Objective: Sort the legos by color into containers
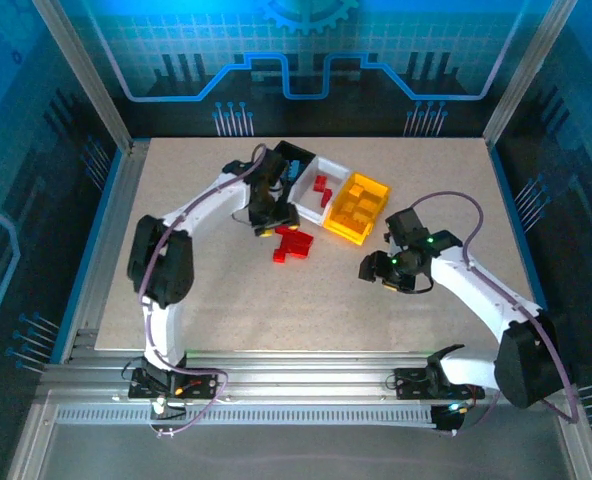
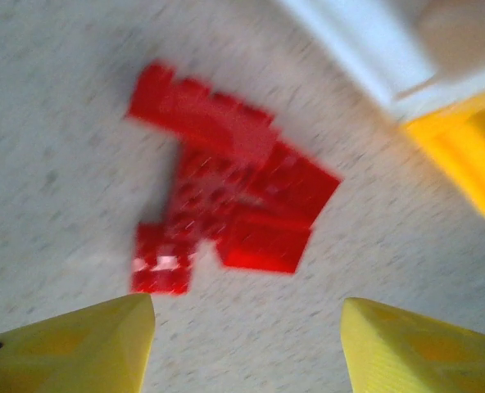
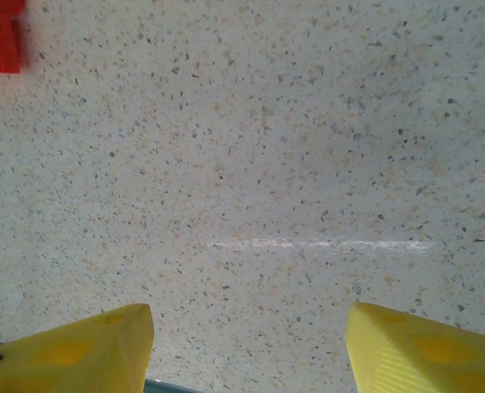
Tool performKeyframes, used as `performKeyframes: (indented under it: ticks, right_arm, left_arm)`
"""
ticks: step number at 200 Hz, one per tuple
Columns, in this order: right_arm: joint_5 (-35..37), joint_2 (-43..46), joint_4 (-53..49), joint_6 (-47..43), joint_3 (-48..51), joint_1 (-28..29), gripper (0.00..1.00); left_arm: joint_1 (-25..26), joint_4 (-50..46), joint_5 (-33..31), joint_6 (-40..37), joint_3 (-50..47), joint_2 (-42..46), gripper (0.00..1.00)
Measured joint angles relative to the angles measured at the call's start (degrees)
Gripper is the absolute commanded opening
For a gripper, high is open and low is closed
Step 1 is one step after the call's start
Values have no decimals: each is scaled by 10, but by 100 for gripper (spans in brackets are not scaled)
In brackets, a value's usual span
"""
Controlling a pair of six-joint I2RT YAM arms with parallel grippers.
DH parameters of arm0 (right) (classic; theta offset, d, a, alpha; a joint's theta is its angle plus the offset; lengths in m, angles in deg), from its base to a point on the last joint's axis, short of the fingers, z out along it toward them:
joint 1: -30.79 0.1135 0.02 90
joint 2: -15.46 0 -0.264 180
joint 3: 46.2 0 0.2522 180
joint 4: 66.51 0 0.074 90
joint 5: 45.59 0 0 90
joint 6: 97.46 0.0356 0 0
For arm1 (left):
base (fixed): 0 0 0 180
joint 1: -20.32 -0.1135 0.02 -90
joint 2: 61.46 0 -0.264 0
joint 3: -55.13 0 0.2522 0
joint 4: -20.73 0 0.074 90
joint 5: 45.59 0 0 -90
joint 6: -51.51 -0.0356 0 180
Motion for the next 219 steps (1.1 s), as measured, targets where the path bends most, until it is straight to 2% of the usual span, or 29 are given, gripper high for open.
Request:
performKeyframes:
  ticks: [44,117,168,219]
  right_arm:
    - [-10,-26,0,-11,-13,0,65]
    - [-8,-26,-5,-10,-23,6,65]
    - [-4,-9,-12,-3,-23,10,64]
    - [3,-6,-18,3,-23,18,64]
  left_arm:
    - [13,12,-33,-24,-81,11,60]
    - [15,19,-54,-67,-43,-75,59]
    - [16,18,-61,-86,-2,-102,55]
    - [18,27,-59,-87,-7,-104,53]
